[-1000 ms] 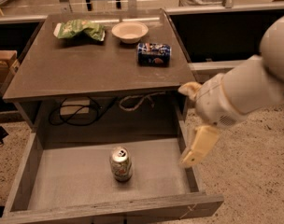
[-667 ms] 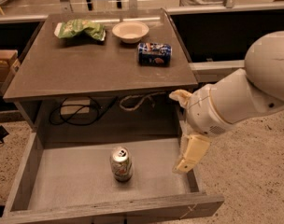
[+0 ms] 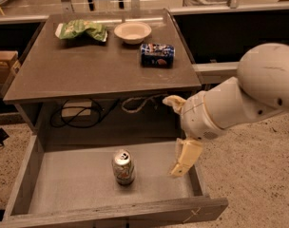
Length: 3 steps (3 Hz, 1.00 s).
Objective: Pick 7up can from top drawer and place on counter
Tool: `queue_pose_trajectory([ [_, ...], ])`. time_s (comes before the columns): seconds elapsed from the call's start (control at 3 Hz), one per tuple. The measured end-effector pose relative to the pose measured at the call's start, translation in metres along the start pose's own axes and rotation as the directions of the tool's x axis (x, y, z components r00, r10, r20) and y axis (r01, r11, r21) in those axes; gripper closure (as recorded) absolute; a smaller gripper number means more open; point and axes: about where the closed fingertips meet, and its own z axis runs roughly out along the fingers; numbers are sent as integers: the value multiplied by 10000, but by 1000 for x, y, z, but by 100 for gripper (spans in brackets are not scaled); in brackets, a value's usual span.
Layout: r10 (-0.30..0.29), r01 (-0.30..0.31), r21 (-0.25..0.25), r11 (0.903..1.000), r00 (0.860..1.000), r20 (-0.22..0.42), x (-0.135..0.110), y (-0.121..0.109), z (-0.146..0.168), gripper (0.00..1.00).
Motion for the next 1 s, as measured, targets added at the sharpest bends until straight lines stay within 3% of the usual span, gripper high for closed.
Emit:
queue_pose_trajectory([
  [0.33, -430, 455, -529, 9976, 9979, 476, -6, 5, 52, 0],
  [1.0, -138, 323, -1327, 9906, 9904, 1378, -15, 9, 139, 0],
])
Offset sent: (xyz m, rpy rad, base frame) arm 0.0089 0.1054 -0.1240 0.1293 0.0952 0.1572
